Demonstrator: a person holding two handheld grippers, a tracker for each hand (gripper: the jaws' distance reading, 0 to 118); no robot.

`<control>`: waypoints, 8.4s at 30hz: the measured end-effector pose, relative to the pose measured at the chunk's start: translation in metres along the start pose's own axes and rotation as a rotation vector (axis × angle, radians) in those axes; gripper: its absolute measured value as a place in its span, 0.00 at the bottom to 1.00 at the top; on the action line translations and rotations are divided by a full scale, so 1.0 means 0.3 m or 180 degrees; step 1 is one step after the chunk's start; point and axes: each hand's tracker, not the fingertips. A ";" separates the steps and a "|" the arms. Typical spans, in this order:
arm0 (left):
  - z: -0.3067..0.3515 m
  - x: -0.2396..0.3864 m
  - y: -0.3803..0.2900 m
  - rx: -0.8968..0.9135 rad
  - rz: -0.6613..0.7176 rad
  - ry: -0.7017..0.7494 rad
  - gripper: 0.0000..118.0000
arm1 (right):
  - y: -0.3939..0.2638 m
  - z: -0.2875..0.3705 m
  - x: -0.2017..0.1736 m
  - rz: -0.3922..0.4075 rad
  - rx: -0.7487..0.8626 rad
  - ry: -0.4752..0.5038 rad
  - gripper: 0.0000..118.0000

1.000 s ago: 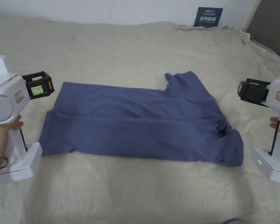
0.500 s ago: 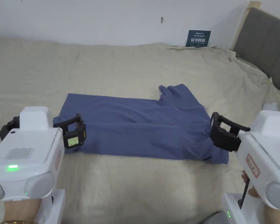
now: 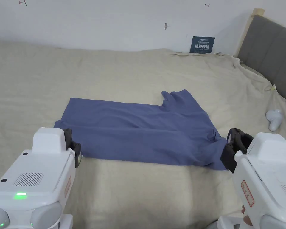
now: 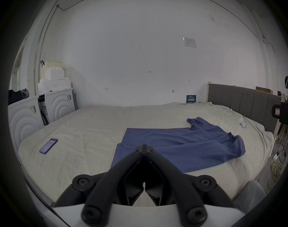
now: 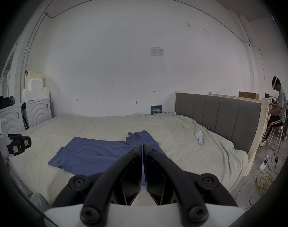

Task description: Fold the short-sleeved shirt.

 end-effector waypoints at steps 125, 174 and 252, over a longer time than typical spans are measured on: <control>-0.217 -0.342 -0.301 -0.2425 0.0621 0.0326 0.16 | -0.346 -0.518 0.341 -0.0487 -0.3024 -0.0046 0.06; -0.035 -0.011 0.008 0.0080 0.0145 0.0234 0.00 | 0.011 -0.135 -0.042 -0.0077 -0.0121 0.0207 0.00; -1.266 -0.500 0.057 -0.2996 0.0144 0.0450 0.96 | -0.021 -1.552 0.129 0.0108 -0.2973 -0.0048 0.02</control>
